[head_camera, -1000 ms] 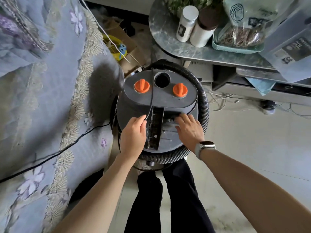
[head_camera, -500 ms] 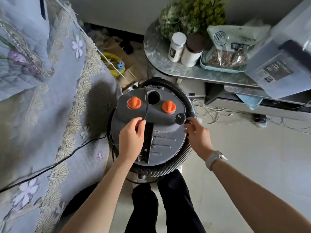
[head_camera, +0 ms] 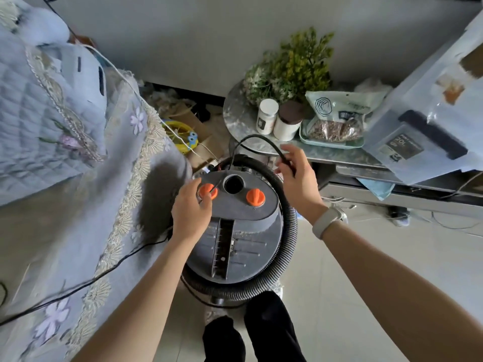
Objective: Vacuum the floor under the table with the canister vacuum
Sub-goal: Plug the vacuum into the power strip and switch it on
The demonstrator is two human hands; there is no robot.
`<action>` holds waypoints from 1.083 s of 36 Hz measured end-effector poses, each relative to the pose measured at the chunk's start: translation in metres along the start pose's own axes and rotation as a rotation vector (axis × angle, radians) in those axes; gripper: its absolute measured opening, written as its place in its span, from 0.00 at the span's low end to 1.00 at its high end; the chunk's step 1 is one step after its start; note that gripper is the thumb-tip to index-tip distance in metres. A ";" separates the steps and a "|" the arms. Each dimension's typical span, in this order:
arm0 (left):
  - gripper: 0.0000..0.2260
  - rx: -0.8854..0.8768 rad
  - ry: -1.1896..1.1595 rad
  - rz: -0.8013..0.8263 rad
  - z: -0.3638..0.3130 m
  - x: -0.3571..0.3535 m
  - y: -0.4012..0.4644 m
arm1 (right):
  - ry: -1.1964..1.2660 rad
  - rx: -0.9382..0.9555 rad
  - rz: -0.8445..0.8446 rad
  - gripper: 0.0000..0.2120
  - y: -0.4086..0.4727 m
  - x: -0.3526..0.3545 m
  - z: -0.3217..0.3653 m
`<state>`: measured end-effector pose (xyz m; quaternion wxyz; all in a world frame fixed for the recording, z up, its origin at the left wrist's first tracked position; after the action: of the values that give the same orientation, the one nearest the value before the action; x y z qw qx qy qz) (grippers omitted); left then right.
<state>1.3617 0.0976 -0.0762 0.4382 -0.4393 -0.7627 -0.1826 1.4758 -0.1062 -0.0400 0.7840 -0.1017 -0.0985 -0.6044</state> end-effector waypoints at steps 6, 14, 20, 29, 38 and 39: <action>0.26 -0.197 -0.070 0.029 -0.022 0.019 -0.003 | 0.073 0.153 -0.028 0.16 -0.022 0.013 0.026; 0.30 -0.509 0.000 0.102 -0.079 0.047 0.007 | 0.131 0.292 0.079 0.14 -0.054 0.028 0.085; 0.09 -0.588 -0.089 0.138 -0.100 0.071 -0.024 | 0.125 0.294 -0.033 0.15 -0.095 0.053 0.107; 0.08 -0.642 -0.042 0.142 -0.078 0.070 -0.129 | -0.342 0.155 -0.081 0.11 -0.179 0.076 0.065; 0.11 -0.546 -0.051 0.120 -0.060 0.064 -0.161 | -0.432 0.083 0.079 0.11 -0.205 0.064 0.047; 0.12 -0.549 -0.041 0.121 -0.062 0.063 -0.162 | -0.466 0.092 0.092 0.10 -0.200 0.065 0.046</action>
<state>1.2440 -0.0004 0.0276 0.2974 -0.5900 -0.6657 -0.3470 1.2968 -0.2038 0.0306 0.7706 -0.2071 -0.2993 -0.5232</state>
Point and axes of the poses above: each hand's wrist, its own y-axis towards the middle knuckle, its own x-axis out of the back of the hand, z = x × y, the point moved 4 cm from there along y, towards the middle knuckle, and after that the axes turned 10 degrees about y, right-handed, at the moved point
